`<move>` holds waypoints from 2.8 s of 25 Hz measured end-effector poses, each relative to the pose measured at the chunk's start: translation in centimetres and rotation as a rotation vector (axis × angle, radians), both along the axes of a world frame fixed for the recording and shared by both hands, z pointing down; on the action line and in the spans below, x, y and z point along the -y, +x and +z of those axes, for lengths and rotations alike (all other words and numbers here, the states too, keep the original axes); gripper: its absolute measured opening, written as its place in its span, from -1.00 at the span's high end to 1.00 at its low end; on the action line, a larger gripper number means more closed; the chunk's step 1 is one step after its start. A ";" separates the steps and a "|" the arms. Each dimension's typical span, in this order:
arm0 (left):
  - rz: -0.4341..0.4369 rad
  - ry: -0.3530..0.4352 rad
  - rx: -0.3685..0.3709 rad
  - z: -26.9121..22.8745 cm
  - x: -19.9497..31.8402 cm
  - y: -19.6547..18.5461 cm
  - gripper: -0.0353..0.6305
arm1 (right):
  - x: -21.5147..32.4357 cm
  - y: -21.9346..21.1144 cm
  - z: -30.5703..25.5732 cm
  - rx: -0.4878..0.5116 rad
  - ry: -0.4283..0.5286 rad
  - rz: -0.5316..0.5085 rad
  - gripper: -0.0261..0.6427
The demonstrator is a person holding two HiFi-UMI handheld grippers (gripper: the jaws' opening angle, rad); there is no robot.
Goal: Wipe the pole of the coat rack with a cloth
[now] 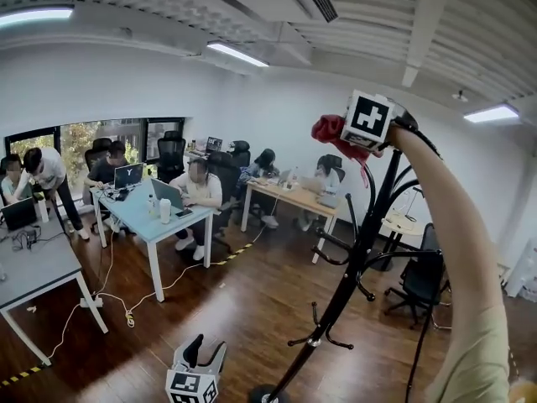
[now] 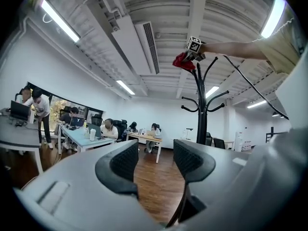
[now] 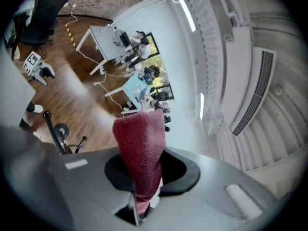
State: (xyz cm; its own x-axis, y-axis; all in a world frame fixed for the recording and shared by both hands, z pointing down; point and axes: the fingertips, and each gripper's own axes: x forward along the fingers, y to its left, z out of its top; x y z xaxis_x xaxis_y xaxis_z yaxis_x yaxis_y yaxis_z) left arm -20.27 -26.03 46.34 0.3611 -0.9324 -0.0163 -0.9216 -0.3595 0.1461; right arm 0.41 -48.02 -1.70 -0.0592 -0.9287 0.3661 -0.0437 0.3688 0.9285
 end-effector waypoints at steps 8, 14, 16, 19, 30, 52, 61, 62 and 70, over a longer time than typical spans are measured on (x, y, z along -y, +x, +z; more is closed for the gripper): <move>0.042 0.008 0.015 -0.2 0.3 -0.2 0.23 | -0.7 3.2 2.9 -0.229 -0.123 0.160 0.77; 0.086 0.021 0.025 -1.1 0.6 1.2 0.23 | -1.9 6.0 4.4 -0.387 -0.167 0.256 0.77; 0.096 0.026 0.030 -1.1 1.1 1.4 0.23 | -2.1 7.2 5.2 -0.456 -0.173 0.293 0.77; 0.112 0.031 0.029 -1.2 1.5 2.1 0.23 | -3.1 9.5 7.1 -0.569 -0.230 0.362 0.77; 0.199 0.055 0.071 -1.7 2.2 4.8 0.23 | -5.5 10.7 14.4 -0.722 -0.336 0.344 0.77; 0.167 -0.016 0.057 1.2 1.6 2.1 0.23 | -8.0 7.2 24.8 -0.243 -0.412 0.060 0.77; 0.306 -0.012 0.040 1.2 0.5 7.1 0.23 | -15.9 1.3 22.0 0.343 -0.267 -0.253 0.77; 0.321 -0.007 0.040 1.1 0.4 7.7 0.23 | -17.0 0.7 21.6 0.424 -0.255 -0.288 0.77; 0.394 0.082 0.043 -3.0 0.3 11.8 0.23 | -21.5 8.2 20.7 1.177 0.027 -0.349 0.77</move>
State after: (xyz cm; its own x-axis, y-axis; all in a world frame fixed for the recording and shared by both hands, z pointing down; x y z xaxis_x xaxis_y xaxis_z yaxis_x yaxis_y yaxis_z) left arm -8.50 -26.34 43.35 0.6925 -0.7187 -0.0621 -0.7156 -0.6953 0.0662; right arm 8.58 -26.52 18.98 -0.5873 -0.8034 -0.0978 -0.7633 0.5096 0.3970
